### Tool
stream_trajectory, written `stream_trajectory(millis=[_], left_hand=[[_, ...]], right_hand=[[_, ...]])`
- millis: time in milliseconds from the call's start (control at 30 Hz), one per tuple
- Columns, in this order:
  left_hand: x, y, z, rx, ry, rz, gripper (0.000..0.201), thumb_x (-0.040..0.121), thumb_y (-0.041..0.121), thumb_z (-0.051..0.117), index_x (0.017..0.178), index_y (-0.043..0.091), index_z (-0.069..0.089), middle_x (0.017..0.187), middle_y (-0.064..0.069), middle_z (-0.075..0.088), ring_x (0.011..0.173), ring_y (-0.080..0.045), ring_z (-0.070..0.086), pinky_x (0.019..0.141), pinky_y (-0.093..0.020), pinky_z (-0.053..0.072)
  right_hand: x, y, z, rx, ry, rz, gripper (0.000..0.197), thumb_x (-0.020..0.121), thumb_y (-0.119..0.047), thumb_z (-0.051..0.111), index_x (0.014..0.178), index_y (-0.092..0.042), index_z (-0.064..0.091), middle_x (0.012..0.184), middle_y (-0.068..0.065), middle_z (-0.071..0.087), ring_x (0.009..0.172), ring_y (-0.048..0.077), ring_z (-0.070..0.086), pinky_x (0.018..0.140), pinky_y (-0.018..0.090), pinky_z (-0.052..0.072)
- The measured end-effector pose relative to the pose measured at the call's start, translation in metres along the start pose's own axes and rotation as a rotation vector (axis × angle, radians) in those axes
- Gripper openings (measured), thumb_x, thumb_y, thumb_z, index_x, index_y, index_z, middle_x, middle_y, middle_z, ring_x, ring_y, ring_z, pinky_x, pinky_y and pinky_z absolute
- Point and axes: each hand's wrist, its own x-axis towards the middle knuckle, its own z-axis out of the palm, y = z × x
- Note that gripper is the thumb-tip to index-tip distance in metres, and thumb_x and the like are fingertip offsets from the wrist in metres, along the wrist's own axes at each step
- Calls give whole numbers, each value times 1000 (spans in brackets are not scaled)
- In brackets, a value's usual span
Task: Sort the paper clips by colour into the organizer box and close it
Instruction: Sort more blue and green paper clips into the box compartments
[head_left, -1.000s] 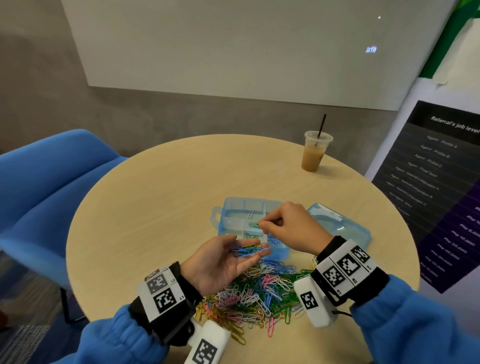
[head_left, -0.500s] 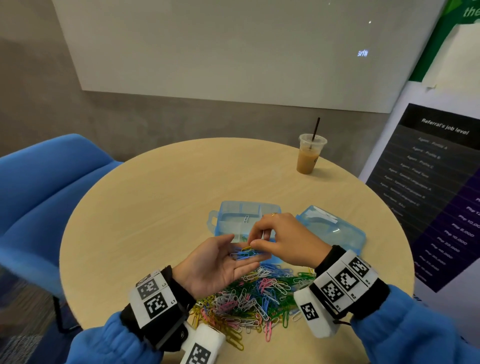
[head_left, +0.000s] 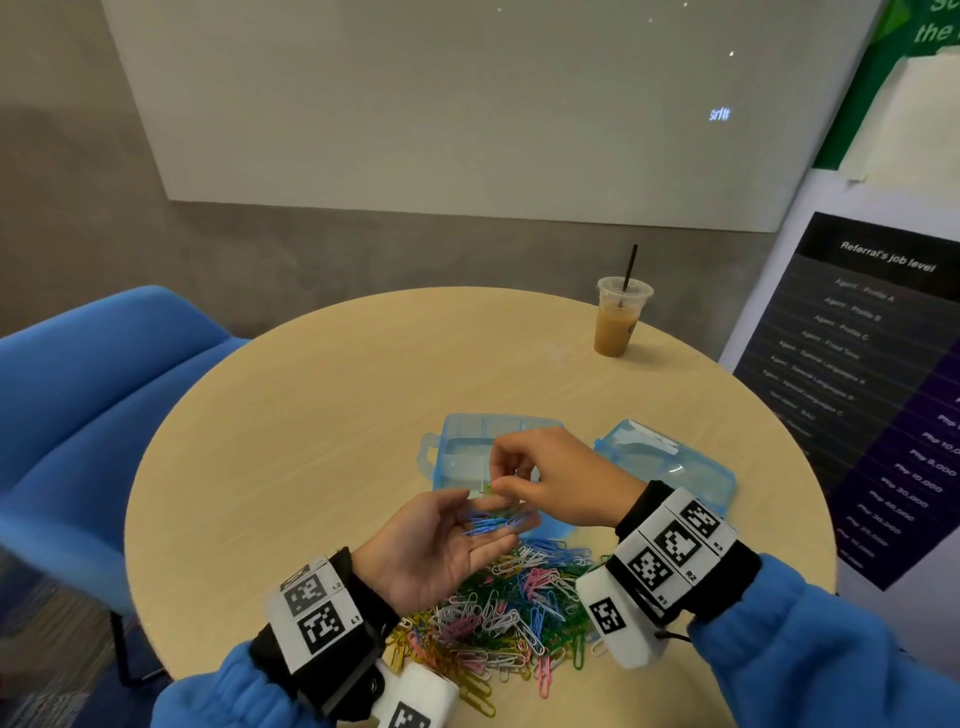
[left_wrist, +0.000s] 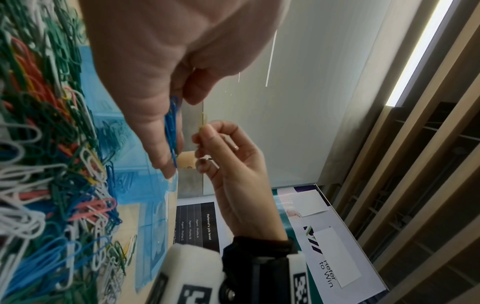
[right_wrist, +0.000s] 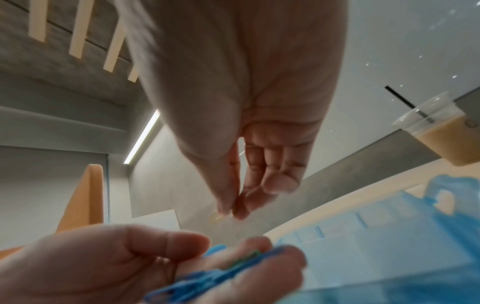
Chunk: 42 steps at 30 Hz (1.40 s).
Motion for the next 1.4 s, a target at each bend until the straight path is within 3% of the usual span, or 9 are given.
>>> stream_trajectory(millis=[167,300,500,733,900,1000,1133,1267,1400], left_hand=[[-1,2,-3,20,11,-36,56,105,31,29,126,-16,51,124,-33,59,106,-35,66,86,-42,51],[-3,5,-3,-10,1,-12,59,105,35,29,127,-16,49,125,-33,58,113,-37,61,86,-44,50],[-1,5,-4,-11,4,4,61,105,37,28,121,-15,55,123,-35,58,107,-38,65,83,-42,53],[-3,8,-2,-11,18,21,59,105,37,30,120,-14,54,119,-35,60,90,-38,71,80,-43,55],[-3,6,-3,-10,14,13,60,105,37,30,116,-15,57,119,-36,60,104,-38,67,84,-43,53],[-2,5,-3,-12,12,9,60,105,37,30,120,-15,55,121,-36,59,100,-38,69,84,-42,53],[-1,6,-3,-23,14,10,61,105,38,29,124,-16,51,122,-35,59,108,-37,64,84,-41,52],[0,7,-5,-46,29,20,61,105,39,28,128,-15,47,124,-33,59,110,-38,62,83,-42,53],[2,7,-5,-30,32,26,62,104,39,29,125,-15,51,123,-35,58,100,-38,68,83,-42,53]], right_hand=[[17,-7,0,50,146,38,9,91,-21,65,86,-13,67,83,6,69,76,17,62,66,22,47],[18,-5,-2,20,144,57,13,92,-23,64,96,-13,71,90,1,70,81,11,61,61,7,41],[-1,-1,-3,-57,-5,-7,9,89,-22,68,88,-15,74,85,-3,70,78,10,61,65,14,44],[-4,4,1,-69,-35,11,5,86,-17,71,90,-17,74,83,2,70,77,14,62,69,26,49],[-2,2,2,-80,-86,35,5,90,-16,66,86,-18,66,85,1,65,81,17,61,71,24,46],[-1,3,3,-124,-94,43,7,94,-16,60,91,-12,64,85,0,62,80,16,59,71,25,45],[1,7,4,-85,-1,68,10,96,-13,56,87,-16,58,84,3,63,72,14,54,64,19,41],[4,11,2,-71,174,83,9,94,-20,59,91,-15,65,89,0,65,76,8,54,64,11,39],[-1,8,0,-104,76,-20,9,89,-30,67,89,-22,71,93,-5,61,86,6,55,72,15,39]])
